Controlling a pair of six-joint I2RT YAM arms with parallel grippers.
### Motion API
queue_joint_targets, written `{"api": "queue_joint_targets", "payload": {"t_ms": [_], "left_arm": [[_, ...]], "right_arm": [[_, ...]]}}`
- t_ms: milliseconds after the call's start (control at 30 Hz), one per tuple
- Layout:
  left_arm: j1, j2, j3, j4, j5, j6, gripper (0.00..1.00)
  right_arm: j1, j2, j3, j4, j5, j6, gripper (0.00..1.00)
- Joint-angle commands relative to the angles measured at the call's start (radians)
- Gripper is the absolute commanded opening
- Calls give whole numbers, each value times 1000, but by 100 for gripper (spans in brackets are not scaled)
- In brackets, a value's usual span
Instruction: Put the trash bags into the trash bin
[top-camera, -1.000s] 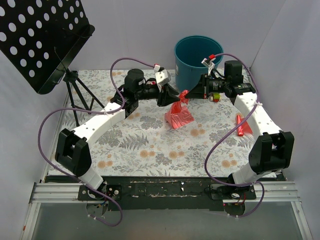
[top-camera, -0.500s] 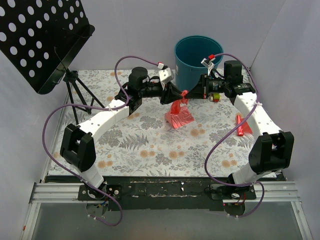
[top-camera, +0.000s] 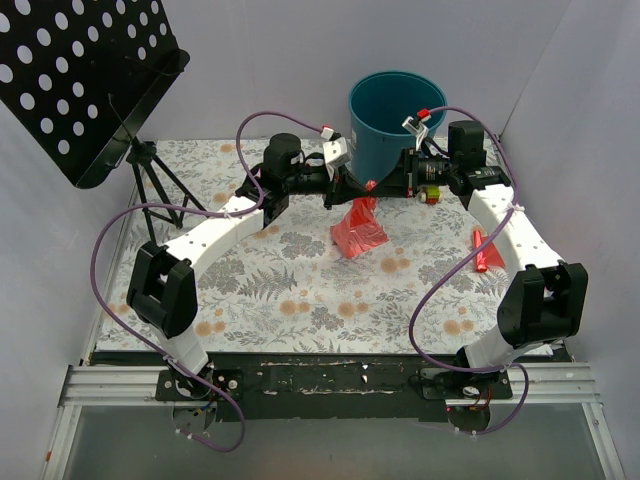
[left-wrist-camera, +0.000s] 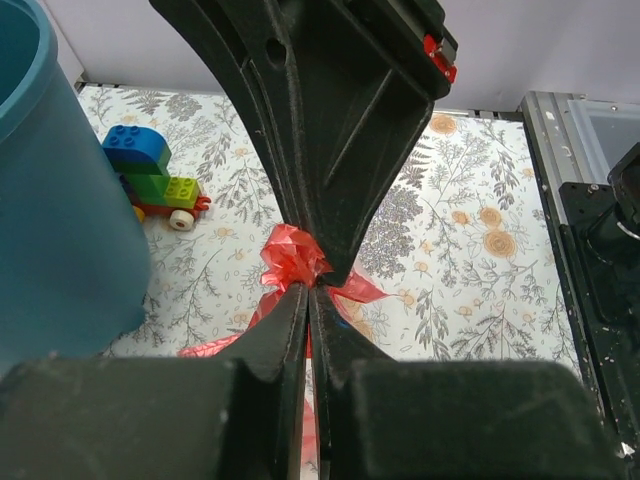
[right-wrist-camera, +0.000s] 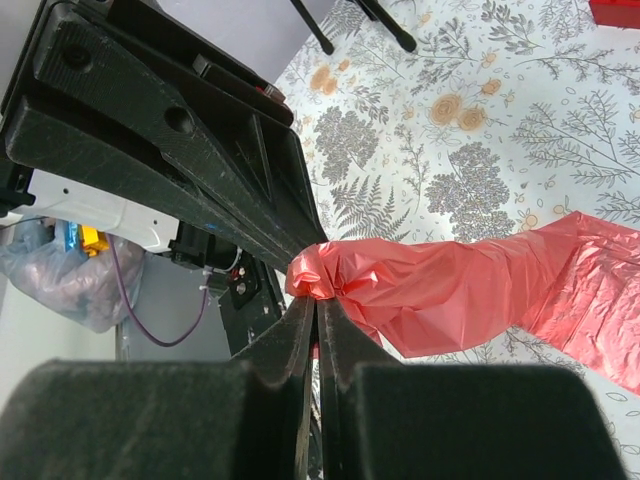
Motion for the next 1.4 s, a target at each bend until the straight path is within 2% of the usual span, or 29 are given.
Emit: {"api": "queue_joint_targets", "payload": {"t_ms": [0, 33, 67, 100, 400, 1133, 1233, 1267, 1300, 1367], "left_arm": [[-1, -26, 40, -48, 12, 47, 0], [0, -30, 37, -53, 15, 51, 0], [4, -36, 34, -58, 21, 53, 0], [7, -39, 31, -61, 23, 56, 0], [42, -81, 17, -113, -16, 60, 0], [82, -193, -78, -124, -40, 73, 0], [77, -194, -83, -119, 18, 94, 0], [73, -193, -83, -101, 24, 85, 6], [60, -190, -81, -99, 23, 83, 16], [36, -178, -71, -55, -8, 86, 28]], "right_arm": [[3, -4, 2, 52, -80, 23, 12], [4, -7, -2, 58, -88, 29, 16], [4, -7, -7, 63, -94, 29, 12], [4, -7, -12, 68, -102, 25, 2], [-23, -5, -18, 43, -94, 6, 1], [-65, -13, -19, -41, -77, -43, 1], [-65, -16, -18, -31, -74, -31, 1], [-65, -16, -19, -29, -70, -27, 1], [-65, -16, -16, -28, -66, -26, 1], [-65, -11, -16, -24, -65, -21, 1]]}}
